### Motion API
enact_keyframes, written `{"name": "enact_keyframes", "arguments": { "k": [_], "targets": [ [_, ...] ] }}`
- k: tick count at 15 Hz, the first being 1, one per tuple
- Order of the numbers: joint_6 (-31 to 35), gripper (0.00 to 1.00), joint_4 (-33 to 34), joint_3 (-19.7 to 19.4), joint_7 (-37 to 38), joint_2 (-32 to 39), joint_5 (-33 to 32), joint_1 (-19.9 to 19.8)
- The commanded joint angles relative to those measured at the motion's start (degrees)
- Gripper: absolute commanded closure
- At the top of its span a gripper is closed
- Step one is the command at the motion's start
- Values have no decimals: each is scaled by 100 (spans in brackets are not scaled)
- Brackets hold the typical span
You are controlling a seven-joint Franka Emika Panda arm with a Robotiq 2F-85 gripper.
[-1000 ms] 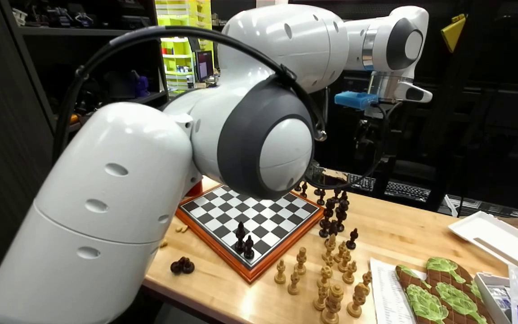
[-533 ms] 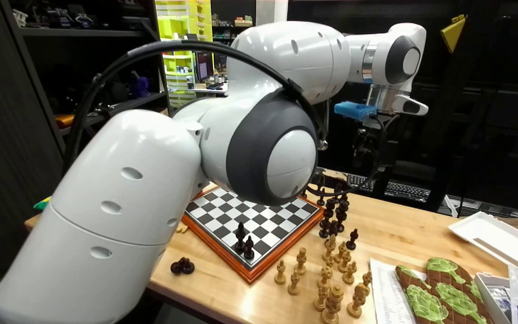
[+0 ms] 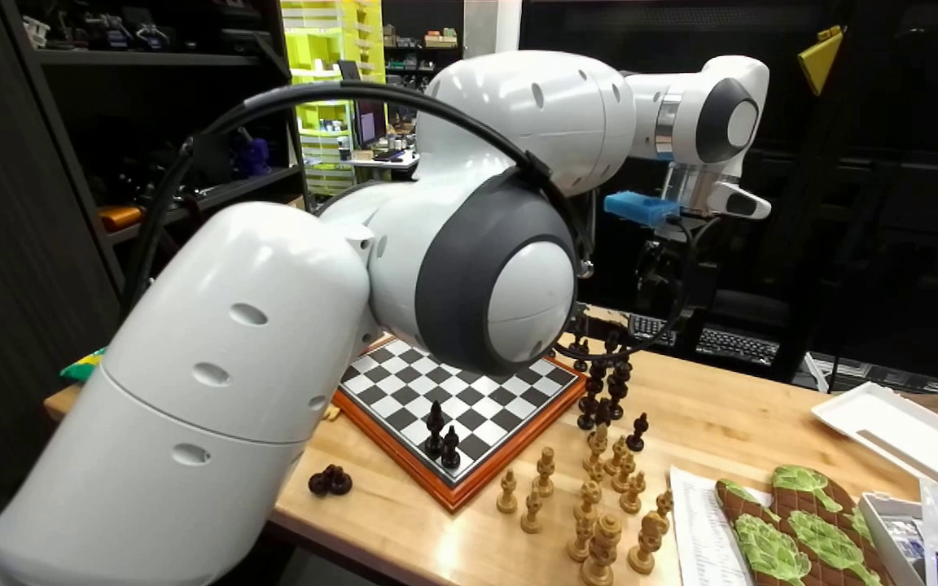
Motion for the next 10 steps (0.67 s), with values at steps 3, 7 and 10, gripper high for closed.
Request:
{"name": "enact_keyframes", "arguments": {
  "k": [3,7,10],
  "targets": [
    [1,0,0,0,0,1,0,0],
    [-9,0,25,3,-19,32,-12,11],
    [86,0,-98,3,-30,8,-35,65]
  ]
}}
